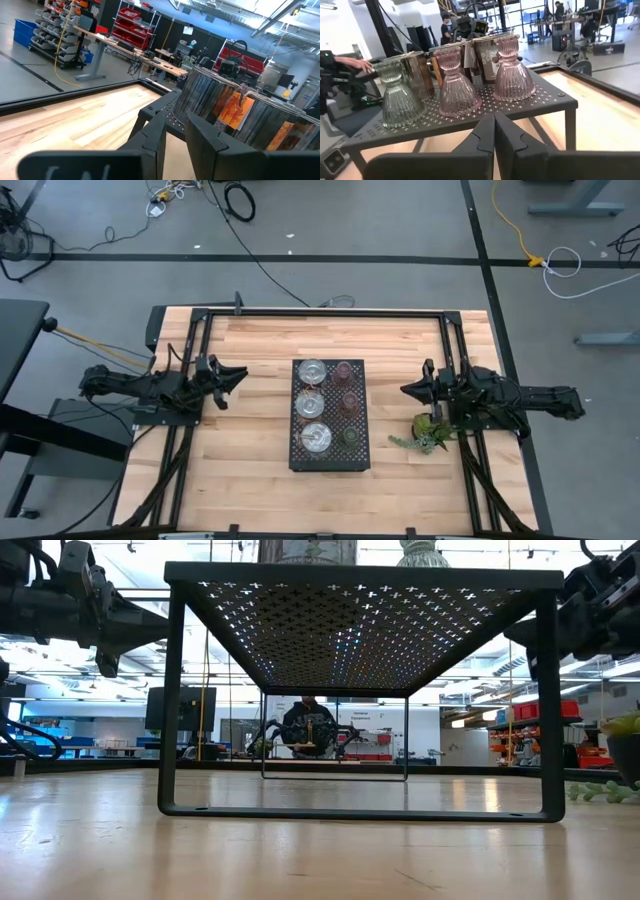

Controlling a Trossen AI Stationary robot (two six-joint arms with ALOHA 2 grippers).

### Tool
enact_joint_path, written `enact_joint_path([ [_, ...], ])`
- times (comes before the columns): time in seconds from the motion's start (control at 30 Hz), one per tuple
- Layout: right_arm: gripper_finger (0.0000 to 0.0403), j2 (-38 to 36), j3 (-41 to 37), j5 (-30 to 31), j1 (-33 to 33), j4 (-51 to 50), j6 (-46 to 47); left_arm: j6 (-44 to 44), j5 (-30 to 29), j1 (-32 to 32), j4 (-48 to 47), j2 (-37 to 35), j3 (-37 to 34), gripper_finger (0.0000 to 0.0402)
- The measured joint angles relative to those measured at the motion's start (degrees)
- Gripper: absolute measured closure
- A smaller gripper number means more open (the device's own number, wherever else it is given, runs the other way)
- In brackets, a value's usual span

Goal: Pick & Place candle stick holders
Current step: Return to Home Position

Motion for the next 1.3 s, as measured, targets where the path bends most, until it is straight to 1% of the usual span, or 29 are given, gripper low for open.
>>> enact_joint_path([
  [1.3,0.0396,0.04,0.00,-0.11,0.02,0.00,0.92,0.01,0.00,-0.08,2.41,0.22,-0.05,0.0328],
])
